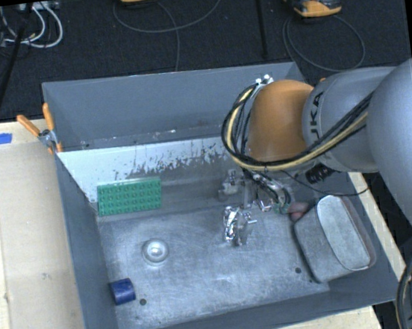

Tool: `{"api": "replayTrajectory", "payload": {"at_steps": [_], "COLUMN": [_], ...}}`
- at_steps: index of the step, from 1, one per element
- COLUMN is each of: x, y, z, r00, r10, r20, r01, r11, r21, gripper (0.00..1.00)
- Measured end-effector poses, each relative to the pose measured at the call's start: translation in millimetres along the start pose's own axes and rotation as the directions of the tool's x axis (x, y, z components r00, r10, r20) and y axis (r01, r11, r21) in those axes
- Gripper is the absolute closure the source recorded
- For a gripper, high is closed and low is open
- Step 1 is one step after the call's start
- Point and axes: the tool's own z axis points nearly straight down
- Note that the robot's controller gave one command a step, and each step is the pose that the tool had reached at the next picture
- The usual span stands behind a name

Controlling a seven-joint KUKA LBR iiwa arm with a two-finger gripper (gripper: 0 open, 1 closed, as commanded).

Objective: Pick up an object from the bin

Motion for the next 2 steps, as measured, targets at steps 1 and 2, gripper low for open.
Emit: {"api": "replayTrajectory", "payload": {"at_steps": [1, 2], "x": [-1.7, 5.2], "y": [0.8, 9.1], "z": [-2.7, -132.2], "r00": [1.000, 0.999], "r10": [-0.003, 0.043], "r20": [0.005, 0.008], "r01": [0.003, -0.043], "r11": [1.000, 0.999], "r21": [-0.001, -0.002], "gripper": [1.00, 1.00]}}
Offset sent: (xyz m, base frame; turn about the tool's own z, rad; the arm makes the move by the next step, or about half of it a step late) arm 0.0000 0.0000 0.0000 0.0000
